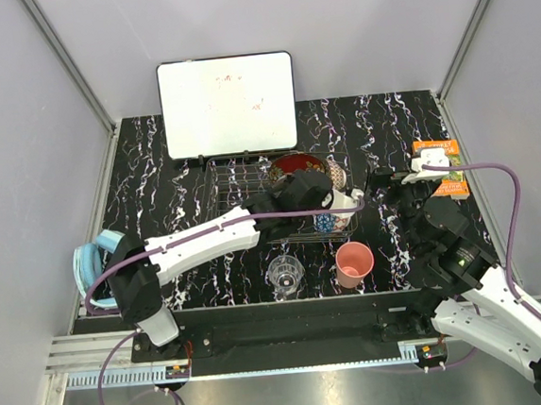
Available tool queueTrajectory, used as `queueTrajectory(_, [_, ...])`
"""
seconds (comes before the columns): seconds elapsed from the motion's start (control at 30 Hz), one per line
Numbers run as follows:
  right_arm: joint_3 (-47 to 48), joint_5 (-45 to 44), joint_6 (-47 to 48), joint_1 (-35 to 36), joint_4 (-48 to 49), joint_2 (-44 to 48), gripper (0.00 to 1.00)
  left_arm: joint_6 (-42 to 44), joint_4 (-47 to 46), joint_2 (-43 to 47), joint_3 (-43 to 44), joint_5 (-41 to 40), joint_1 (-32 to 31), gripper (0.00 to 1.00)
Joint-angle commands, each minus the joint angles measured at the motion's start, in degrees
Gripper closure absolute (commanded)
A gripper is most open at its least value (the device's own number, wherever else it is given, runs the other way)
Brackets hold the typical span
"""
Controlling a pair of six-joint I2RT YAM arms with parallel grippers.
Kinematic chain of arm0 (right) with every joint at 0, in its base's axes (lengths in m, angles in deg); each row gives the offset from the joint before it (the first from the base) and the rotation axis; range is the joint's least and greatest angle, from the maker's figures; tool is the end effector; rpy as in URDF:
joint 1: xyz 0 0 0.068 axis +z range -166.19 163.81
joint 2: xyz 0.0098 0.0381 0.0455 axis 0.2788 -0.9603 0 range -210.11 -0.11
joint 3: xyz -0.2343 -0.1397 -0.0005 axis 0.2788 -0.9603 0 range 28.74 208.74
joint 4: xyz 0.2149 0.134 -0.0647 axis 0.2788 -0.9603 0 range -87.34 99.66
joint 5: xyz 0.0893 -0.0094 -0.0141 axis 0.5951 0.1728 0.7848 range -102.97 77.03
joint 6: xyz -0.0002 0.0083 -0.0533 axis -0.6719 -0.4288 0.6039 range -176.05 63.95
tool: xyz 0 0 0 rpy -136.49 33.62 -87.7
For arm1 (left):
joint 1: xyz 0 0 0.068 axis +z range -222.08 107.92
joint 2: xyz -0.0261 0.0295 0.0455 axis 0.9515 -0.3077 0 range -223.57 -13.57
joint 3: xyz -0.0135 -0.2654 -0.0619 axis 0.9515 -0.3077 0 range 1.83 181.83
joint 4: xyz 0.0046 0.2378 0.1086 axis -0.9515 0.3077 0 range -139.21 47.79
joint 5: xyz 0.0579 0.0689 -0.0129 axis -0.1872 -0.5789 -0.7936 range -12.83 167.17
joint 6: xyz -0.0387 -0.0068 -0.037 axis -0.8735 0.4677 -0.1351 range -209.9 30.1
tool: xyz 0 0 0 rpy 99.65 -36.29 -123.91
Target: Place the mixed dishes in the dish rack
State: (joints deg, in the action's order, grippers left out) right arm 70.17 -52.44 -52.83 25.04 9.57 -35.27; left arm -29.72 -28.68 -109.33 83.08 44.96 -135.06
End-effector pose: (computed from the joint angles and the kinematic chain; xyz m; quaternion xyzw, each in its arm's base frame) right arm 0.1218 0.0765 0.3628 -0.0053 0.6771 0.0149 0.7358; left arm 0.1914 -0.3335 0.3130 0.6887 0.5182 0.2352 0.4492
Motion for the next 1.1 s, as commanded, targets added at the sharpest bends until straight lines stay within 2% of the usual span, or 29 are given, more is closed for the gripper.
queueTrajectory(0.0, [0.14,0.61,-0.85,0.16,1.94,0.62,0.0,1.17,-4.45,-1.27,-0.04,-1.37,-0.65,1.0])
queueTrajectory(0.63, [0.67,0.61,-0.68,0.16,2.03,0.35,0.0,-4.19,-3.31,-0.47,-8.04,-2.33,-3.99,1.0])
queueTrajectory(0.7, [0.76,0.62,-0.76,0.16,2.03,0.35,0.0,-4.72,-3.04,-1.0,-7.87,-2.86,-3.99,0.86])
queueTrajectory(0.73, [0.67,0.53,-0.76,0.08,2.03,0.44,0.0,-4.99,-2.7,-1.0,-7.69,-3.12,-4.08,0.69])
queueTrajectory(0.83, [0.58,0.18,-0.76,0.16,2.03,0.61,0.0,-5.95,-1.82,-1.0,-6.29,-3.21,-4.08,0.52])
queueTrajectory(1.07, [0.58,-2.11,-1.82,0.16,0.99,-0.17,0.0,-8.85,3.19,0.58,-0.75,-4.71,-4.52,0.36])
